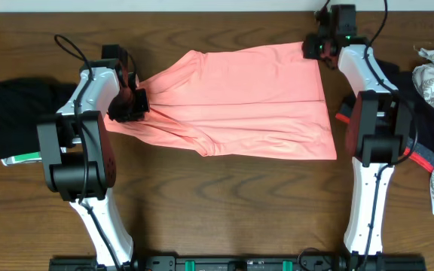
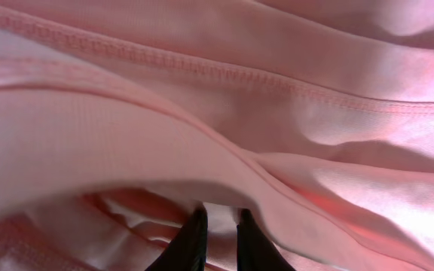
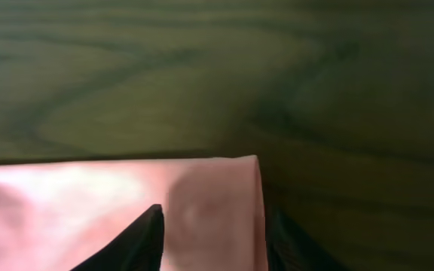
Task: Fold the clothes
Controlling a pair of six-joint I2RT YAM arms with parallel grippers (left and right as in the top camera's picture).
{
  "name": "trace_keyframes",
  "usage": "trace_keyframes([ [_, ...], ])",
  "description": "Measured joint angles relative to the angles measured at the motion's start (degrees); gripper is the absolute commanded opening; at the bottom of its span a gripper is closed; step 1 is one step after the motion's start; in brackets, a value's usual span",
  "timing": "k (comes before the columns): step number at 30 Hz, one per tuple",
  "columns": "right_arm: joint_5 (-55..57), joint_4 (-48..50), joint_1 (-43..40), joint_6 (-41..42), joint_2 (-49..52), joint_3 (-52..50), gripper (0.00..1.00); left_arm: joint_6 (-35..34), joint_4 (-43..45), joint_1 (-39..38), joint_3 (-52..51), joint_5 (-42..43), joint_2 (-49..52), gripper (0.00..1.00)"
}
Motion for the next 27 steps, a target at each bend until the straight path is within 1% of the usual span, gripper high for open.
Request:
trace_keyframes([
  [4,-0.7,1.9,-0.5,0.2,0.2,0.0,0.47,0.0,0.0,0.0,0.0,0.0,0.0,0.16],
  [13,-2.1,2.7,-0.7,0.9,0.9,0.1,0.44,0.0,0.1,0.0,0.0,0.0,0.0,0.16],
  [15,-2.9,2.9,-0.7,1.2,1.0,0.1,0.37,0.0,0.1,0.0,0.0,0.0,0.0,0.16],
  [18,-4.0,3.5,-0.7,1.3,1.3,0.1,0.18,0.0,0.1,0.0,0.0,0.0,0.0,0.16],
  [19,-4.2,3.3,-0.7,1.7,1.4,0.1,0.07,0.0,0.0,0.0,0.0,0.0,0.0,0.16],
  [20,-4.4,3.3,-0.7,1.6,1.5,0.1,0.01,0.0,0.1,0.0,0.0,0.0,0.0,0.16],
  [25,-4.9,3.2,-0.7,2.7,1.6,0.2,0.01,0.0,0.0,0.0,0.0,0.2,0.0,0.15],
  [26,-4.9,3.1,-0.7,2.8,1.6,0.2,0.01,0.0,0.0,0.0,0.0,0.2,0.0,0.11],
  [27,-4.9,3.0,-0.7,2.9,1.6,0.2,0.01,-0.1,0.0,0.0,0.0,0.2,0.0,0.09],
])
